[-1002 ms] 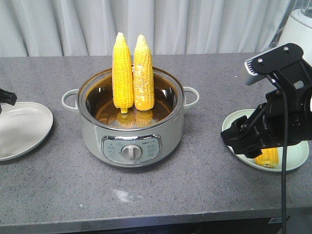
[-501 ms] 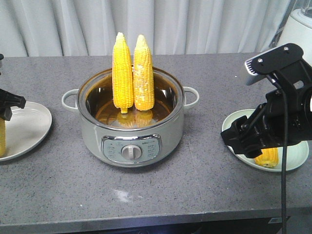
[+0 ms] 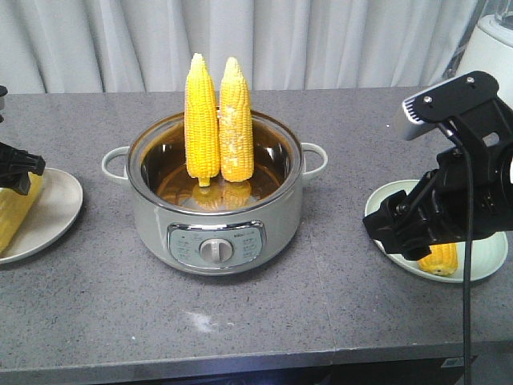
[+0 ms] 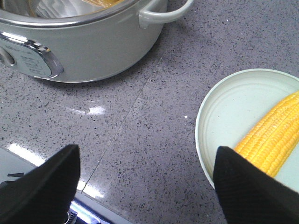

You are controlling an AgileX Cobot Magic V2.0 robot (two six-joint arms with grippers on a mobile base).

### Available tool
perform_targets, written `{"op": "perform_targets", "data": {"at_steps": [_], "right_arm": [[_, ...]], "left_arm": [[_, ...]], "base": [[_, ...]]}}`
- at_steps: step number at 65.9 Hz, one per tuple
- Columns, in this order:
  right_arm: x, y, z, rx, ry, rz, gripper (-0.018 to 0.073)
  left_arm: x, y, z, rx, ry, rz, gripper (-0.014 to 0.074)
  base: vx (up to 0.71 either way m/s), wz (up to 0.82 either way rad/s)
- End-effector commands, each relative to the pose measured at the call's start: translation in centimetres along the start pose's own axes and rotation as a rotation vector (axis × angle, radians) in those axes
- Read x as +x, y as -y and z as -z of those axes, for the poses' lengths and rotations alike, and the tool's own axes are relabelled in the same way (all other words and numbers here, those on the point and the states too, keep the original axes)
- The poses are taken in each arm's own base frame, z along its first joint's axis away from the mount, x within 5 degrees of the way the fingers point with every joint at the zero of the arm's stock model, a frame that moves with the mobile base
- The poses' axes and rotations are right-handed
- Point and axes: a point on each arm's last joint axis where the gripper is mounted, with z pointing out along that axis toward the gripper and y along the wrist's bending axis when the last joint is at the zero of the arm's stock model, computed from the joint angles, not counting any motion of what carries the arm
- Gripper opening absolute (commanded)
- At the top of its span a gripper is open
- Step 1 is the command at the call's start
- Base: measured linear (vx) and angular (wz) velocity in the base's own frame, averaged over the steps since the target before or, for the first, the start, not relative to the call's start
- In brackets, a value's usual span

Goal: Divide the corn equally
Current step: 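Lower the cob onto the white plate and open the left gripper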

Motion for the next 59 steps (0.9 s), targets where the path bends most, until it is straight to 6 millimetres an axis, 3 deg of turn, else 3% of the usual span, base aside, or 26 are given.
{"op": "perform_targets", "data": {"at_steps": [1, 25, 59], "right_arm": [[-0.9, 0.1, 1.3, 0.019, 0.09, 0.018, 0.0572], [-0.9, 0.1, 1.3, 0.019, 0.092, 0.018, 0.0572], [-0.9, 0.1, 1.3, 0.019, 0.092, 0.018, 0.0572]], "left_arm": [[-1.0, 0.1, 3.3, 0.0, 0.143, 0.004, 0.0507], [0.4, 2.7, 8.1, 0.132, 0.292, -0.11, 0.0507], [7.9, 5.8, 13.8, 0.187, 0.519, -0.221, 0.0507]], "base": [[0.0, 0.0], [0.0, 0.0], [0.0, 0.0]]}}
